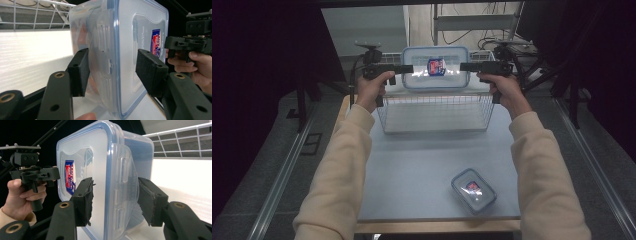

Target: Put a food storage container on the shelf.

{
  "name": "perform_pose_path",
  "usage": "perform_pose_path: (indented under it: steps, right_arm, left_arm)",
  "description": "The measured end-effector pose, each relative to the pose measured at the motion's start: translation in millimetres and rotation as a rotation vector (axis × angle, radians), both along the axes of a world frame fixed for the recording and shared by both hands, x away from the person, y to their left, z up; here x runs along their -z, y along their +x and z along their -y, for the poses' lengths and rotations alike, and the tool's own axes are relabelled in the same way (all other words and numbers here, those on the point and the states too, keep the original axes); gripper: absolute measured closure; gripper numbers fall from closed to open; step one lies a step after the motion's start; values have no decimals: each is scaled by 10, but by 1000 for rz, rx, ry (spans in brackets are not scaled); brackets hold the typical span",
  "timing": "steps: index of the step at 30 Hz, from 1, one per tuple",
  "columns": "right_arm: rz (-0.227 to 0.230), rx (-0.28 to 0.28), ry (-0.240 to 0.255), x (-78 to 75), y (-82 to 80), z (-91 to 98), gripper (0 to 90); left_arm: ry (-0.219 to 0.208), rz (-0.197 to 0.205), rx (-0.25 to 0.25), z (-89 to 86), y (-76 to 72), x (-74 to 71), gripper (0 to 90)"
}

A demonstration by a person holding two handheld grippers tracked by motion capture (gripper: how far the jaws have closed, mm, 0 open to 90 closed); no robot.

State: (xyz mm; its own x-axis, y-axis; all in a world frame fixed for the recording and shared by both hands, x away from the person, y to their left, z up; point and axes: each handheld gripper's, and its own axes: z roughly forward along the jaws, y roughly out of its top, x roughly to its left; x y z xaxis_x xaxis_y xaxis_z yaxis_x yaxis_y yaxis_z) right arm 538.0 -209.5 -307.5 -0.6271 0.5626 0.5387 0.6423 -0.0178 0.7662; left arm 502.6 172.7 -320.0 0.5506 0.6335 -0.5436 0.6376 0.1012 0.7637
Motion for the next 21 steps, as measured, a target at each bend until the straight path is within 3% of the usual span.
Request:
perform_pose_path:
  steps: [8,10,12,16,21]
  right_arm:
    - [-41,61,-20,-12,60,-42,448]
    - [-86,83,-17,-8,72,-65,435]
    - [-74,139,-48,3,58,-109,407]
    - [-72,178,-27,33,31,-137,395]
    - [-31,186,-40,8,-48,-115,384]
  left_arm:
    - [-44,-31,-25,-2,87,60,421]
    - [-64,-48,-33,-8,122,98,388]
    - [-77,-61,-58,-7,148,143,373]
    - [-71,-63,-60,18,169,195,321]
    - [-60,-40,-95,-40,99,169,281]
